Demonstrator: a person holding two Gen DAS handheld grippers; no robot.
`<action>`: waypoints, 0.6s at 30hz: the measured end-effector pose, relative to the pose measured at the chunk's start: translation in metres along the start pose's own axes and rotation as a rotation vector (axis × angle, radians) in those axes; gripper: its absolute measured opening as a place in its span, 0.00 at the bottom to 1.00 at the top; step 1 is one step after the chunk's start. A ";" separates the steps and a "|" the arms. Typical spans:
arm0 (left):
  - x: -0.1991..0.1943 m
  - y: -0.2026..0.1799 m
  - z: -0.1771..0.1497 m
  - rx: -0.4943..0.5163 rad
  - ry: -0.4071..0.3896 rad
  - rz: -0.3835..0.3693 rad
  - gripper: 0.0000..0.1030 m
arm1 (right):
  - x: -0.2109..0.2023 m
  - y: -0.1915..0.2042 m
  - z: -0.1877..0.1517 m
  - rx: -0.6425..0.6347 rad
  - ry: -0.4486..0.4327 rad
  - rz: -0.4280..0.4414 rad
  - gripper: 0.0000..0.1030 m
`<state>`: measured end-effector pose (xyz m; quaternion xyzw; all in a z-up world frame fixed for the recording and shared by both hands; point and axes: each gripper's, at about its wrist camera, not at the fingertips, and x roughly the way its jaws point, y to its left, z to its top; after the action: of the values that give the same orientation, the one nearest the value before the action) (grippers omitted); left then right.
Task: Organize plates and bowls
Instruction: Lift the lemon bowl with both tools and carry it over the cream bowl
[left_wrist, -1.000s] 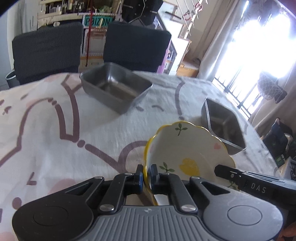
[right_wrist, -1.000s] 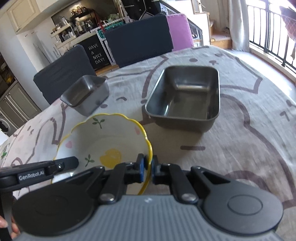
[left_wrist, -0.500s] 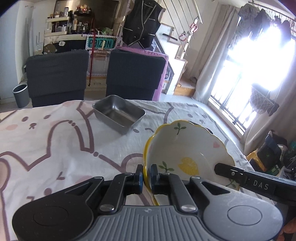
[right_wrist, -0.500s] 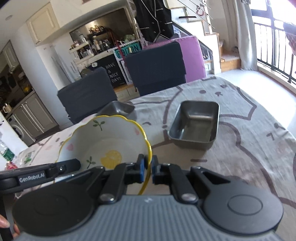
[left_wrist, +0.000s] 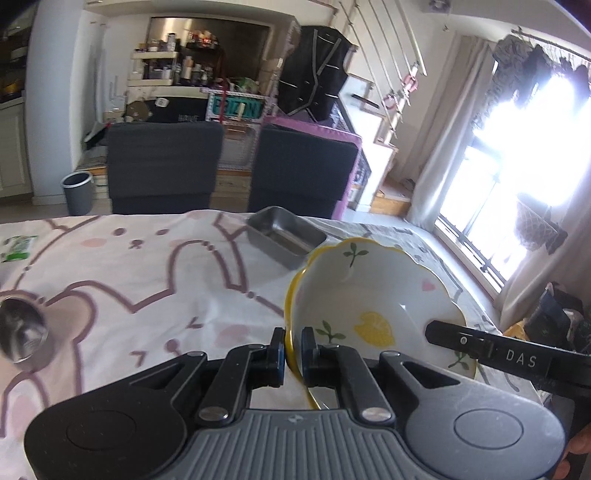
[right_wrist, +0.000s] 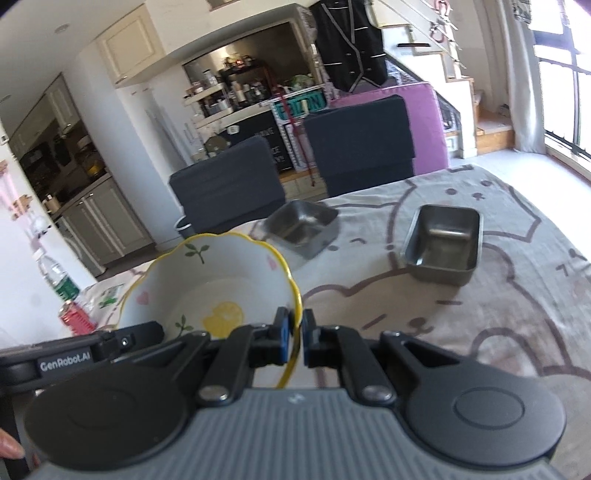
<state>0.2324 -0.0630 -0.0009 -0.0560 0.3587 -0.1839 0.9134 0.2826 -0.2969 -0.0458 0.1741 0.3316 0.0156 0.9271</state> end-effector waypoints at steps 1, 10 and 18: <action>-0.005 0.004 -0.002 -0.006 -0.003 0.007 0.09 | 0.000 0.004 -0.002 -0.004 0.002 0.009 0.08; -0.044 0.050 -0.034 -0.078 -0.001 0.070 0.09 | 0.008 0.043 -0.024 -0.067 0.070 0.086 0.08; -0.062 0.077 -0.061 -0.093 0.034 0.115 0.09 | 0.014 0.069 -0.053 -0.065 0.143 0.148 0.07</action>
<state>0.1722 0.0331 -0.0242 -0.0744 0.3850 -0.1152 0.9127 0.2666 -0.2134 -0.0701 0.1664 0.3827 0.1071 0.9024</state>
